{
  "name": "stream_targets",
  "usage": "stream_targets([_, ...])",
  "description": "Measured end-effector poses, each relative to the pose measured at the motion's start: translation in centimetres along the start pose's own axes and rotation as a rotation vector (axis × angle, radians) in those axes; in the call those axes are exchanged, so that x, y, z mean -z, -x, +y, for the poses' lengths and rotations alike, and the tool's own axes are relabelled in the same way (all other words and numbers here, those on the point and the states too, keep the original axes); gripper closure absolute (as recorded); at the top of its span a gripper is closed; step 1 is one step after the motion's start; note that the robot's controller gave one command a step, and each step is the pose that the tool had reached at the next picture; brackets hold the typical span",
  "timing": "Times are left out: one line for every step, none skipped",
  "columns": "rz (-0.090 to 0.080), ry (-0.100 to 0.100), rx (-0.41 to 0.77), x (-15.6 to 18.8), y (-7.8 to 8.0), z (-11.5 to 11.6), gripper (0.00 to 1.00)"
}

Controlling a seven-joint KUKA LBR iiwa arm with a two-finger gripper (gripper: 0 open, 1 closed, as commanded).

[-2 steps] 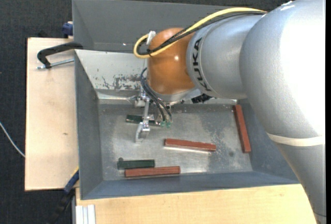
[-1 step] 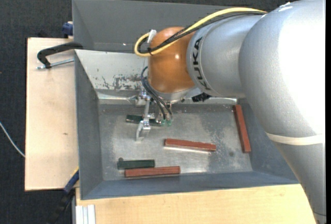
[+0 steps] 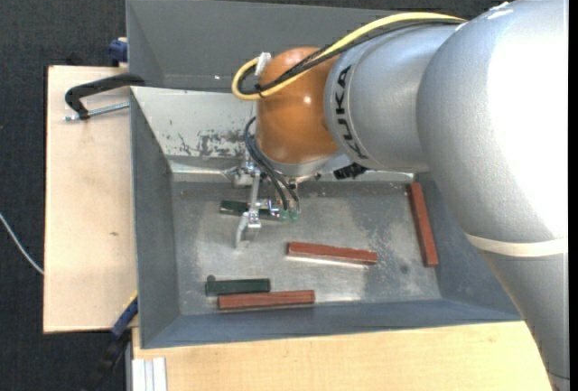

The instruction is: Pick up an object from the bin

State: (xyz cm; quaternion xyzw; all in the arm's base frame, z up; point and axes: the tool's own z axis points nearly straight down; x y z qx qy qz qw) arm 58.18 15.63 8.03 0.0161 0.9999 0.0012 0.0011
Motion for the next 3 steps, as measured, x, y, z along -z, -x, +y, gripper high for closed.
stream_targets([0.001,0.002,0.001,-0.16,0.61,-0.17,1.00])
stream_targets([0.001,0.002,0.001,-0.16,0.61,-0.17,1.00])
stream_targets([0.002,0.001,0.001,0.11,0.52,-0.20,1.00])
